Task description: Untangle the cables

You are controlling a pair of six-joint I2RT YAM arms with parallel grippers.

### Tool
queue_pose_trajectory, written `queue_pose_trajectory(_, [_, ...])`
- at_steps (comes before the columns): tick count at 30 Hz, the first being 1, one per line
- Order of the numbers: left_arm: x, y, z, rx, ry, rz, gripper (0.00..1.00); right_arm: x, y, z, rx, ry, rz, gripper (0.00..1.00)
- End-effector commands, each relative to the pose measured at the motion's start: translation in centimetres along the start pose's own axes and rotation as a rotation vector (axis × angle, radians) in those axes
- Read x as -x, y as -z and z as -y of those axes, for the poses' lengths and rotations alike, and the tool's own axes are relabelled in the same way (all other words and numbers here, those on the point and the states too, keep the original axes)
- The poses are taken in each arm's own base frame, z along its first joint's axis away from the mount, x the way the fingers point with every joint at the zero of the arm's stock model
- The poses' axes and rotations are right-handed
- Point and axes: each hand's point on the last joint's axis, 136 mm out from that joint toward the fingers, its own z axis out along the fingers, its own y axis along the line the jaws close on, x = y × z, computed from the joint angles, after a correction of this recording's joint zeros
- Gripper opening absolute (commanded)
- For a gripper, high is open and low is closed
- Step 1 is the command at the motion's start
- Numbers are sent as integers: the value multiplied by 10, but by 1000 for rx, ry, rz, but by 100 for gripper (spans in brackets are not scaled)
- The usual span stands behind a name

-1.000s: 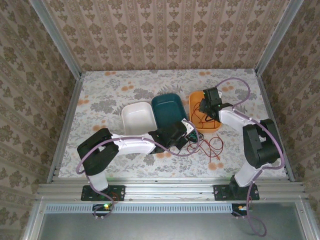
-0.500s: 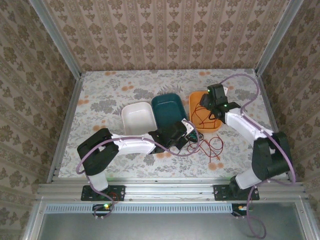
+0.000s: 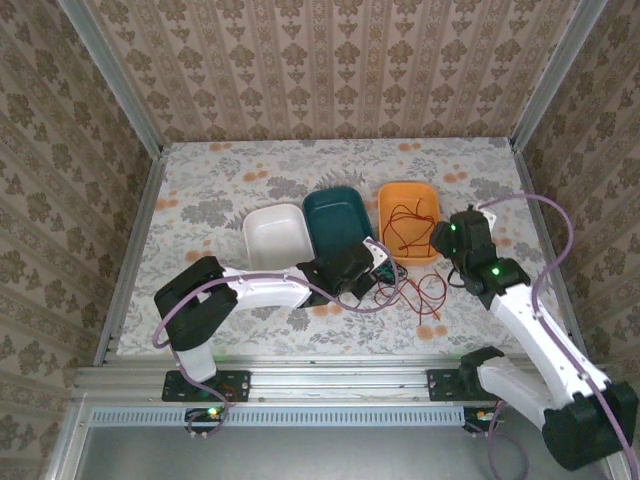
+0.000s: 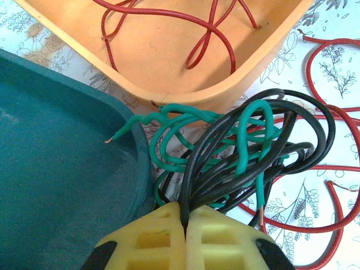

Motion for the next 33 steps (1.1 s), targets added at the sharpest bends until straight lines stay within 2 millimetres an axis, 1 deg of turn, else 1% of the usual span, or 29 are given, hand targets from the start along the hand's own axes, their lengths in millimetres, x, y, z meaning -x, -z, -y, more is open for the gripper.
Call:
queue_pose_trajectory(1, [6,3,-8,22,30,22,0,-42,2,41,-121,-89,-87,59])
queue_pose_trajectory(4, [6,2,-7,18,29,20,0,-71,-8,55,-159,-152,-148,56])
queue_pose_trajectory(8, [6,3,-8,20,27,17,0,-109,-24,68,-216,-204,-252,53])
queue_pose_trajectory(11, [4,4,-8,24,26,14,0,-132,-29,79,-275,-205,-331,49])
queue_pose_trajectory(14, [4,4,-8,25,28,15,0,-150,-30,89,-326,-208,-389,45])
queue_pose_trajectory(16, [3,4,-9,26,30,14,0,-151,-31,91,-329,-201,-389,43])
queue_pose_trajectory(20, [4,2,-8,23,27,11,0,-151,-31,88,-314,-198,-389,38])
queue_pose_trajectory(24, [4,0,-6,18,22,6,0,-150,-34,80,-270,-163,-408,36])
queue_pose_trajectory(29, [3,0,-6,17,22,5,0,-155,-33,74,-272,-49,-515,36])
queue_pose_trajectory(32, [2,0,-6,16,20,2,0,-164,-32,73,-270,-4,-596,35])
queue_pose_trajectory(33, [3,0,-6,16,21,4,0,-168,-33,73,-266,6,-619,34])
